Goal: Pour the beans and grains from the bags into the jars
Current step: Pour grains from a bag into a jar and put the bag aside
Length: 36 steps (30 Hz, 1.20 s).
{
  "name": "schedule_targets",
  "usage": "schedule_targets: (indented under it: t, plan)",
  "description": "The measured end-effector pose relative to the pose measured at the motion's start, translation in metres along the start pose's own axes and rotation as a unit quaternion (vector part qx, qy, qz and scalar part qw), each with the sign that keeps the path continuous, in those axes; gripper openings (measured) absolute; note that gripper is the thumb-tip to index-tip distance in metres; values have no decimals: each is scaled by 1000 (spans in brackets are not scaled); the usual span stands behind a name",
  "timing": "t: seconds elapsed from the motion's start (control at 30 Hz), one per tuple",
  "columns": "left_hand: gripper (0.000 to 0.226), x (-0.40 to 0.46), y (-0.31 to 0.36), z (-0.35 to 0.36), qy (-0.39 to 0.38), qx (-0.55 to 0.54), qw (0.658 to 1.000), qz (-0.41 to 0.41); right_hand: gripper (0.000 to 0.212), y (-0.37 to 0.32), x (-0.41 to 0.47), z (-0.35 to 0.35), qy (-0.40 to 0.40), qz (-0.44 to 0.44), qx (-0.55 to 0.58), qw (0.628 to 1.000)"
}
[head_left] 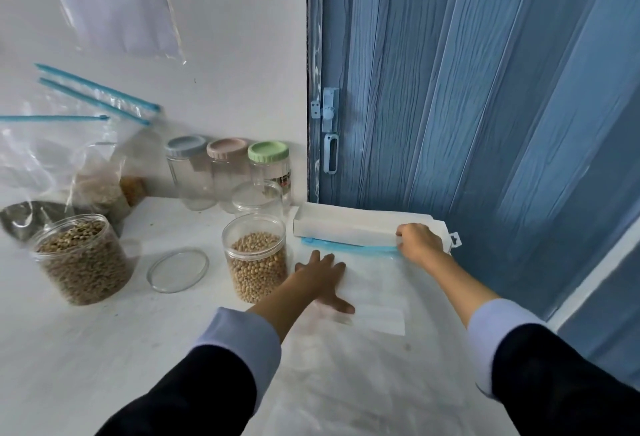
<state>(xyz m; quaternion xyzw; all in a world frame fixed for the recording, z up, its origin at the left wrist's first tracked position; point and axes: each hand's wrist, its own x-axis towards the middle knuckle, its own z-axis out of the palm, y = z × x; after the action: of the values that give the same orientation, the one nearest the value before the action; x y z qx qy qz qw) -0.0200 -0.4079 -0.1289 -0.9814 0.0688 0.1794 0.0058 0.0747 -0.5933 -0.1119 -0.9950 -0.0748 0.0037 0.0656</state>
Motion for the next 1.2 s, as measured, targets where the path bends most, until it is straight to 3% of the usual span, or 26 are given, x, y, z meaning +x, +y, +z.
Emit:
schedule_targets:
  t: [0.2, 0.33, 0.5, 0.73, 0.8, 0.87, 0.9, 1.0, 1.2]
  plan:
    - [94, 5, 0, 0, 9, -4, 1000, 2, 26, 1, 2, -19, 123, 0, 69, 990]
    - [93, 10, 1, -2, 8, -11, 1000, -2, 24, -6, 0, -37, 155, -28, 61, 986]
    - [93, 14, 1, -3, 9, -7, 1000, -7, 20, -19, -11, -31, 109, -43, 19, 993]
    - [90, 17, -1, -6, -8, -21, 1000, -13, 13, -23, -24, -3, -14, -44, -13, 999]
    - [86, 19, -2, -10, -7, -49, 998, -24, 23, -23, -23, -3, -26, -38, -15, 999]
    - [79, 17, -2, -16, 3, -66, 997, -29, 11, -26, -22, -9, -27, -40, -19, 999]
    - [75, 15, -4, -20, 16, -70, 997, -26, 7, -28, -21, -14, -22, -45, -24, 998]
    - [62, 5, -10, -39, 88, -112, 990, -3, 21, -37, -18, -30, 17, -62, -25, 998]
    - [35, -25, -40, -90, 246, -226, 943, 16, 18, -90, -19, -77, 101, -126, 52, 986]
